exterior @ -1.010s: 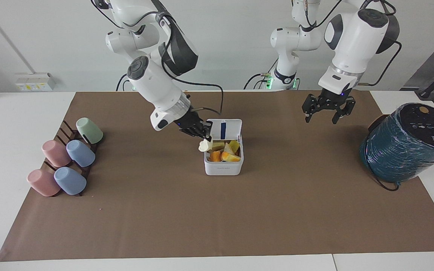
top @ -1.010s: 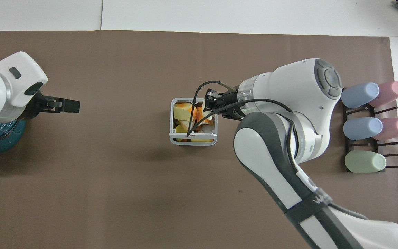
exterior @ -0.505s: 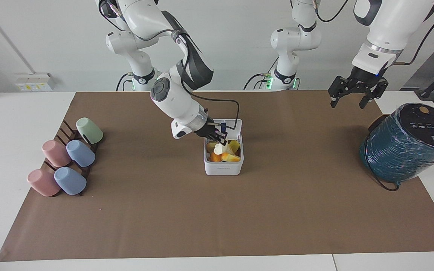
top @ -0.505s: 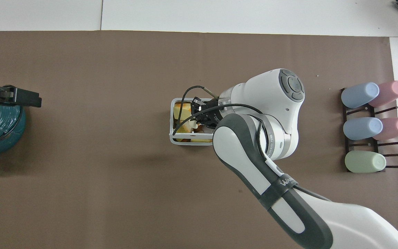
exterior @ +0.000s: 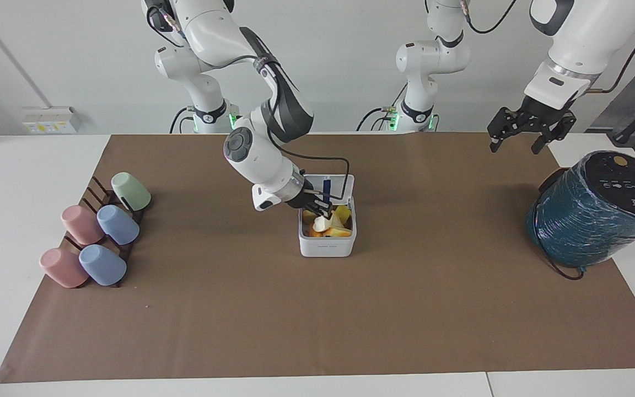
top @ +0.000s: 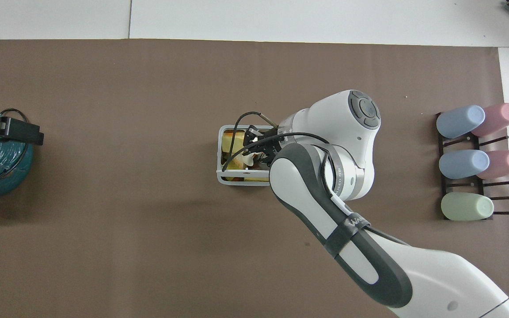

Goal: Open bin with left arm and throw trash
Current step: 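Release the bread into the bin and lift the right gripper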

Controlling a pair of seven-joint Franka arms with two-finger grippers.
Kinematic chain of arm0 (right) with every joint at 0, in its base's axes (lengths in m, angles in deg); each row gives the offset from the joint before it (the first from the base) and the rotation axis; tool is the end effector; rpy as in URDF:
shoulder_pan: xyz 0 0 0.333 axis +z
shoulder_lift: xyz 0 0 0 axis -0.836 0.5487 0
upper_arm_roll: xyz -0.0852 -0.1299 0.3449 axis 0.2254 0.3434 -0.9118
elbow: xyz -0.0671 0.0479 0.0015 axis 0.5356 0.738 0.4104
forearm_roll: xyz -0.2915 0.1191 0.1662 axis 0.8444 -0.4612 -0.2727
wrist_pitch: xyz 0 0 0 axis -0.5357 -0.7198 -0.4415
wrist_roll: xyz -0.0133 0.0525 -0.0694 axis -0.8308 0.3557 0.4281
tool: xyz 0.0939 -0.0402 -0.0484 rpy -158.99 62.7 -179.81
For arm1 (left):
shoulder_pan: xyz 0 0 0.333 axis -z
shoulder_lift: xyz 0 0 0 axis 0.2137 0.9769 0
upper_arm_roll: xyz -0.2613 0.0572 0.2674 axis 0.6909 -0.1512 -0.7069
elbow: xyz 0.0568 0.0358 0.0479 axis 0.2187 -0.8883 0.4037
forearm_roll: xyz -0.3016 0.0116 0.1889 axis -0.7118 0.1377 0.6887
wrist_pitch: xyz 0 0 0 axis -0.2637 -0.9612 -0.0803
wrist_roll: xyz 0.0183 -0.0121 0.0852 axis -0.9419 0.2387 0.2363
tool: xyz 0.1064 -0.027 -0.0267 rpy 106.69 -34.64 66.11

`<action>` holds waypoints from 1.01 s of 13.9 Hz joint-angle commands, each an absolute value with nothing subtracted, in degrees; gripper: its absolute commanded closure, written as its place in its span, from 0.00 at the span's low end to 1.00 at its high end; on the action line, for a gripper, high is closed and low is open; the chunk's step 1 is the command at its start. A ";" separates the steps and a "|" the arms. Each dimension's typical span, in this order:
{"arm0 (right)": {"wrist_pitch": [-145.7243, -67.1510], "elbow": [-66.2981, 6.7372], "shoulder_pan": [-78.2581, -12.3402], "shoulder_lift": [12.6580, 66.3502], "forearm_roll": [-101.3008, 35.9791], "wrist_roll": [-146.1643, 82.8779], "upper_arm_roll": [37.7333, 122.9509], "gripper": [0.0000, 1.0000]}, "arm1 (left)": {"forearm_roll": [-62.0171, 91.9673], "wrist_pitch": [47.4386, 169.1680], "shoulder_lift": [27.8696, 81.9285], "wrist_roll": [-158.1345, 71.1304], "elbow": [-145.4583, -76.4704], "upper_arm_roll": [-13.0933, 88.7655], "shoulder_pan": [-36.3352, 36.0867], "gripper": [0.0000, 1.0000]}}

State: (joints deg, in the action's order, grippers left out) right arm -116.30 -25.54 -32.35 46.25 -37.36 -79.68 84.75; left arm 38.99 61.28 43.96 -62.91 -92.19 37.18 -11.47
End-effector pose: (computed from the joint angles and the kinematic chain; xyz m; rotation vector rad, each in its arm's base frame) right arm 0.5793 0.3163 0.4467 -2.5253 0.7570 0.2829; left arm 0.5117 -0.0315 0.6890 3.1148 -0.1962 0.0521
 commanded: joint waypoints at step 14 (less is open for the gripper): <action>-115.75 -21.40 -34.04 39.90 -16.89 -79.37 85.43 0.00 | 39.58 60.18 42.55 -62.11 -93.79 37.27 -12.17 0.00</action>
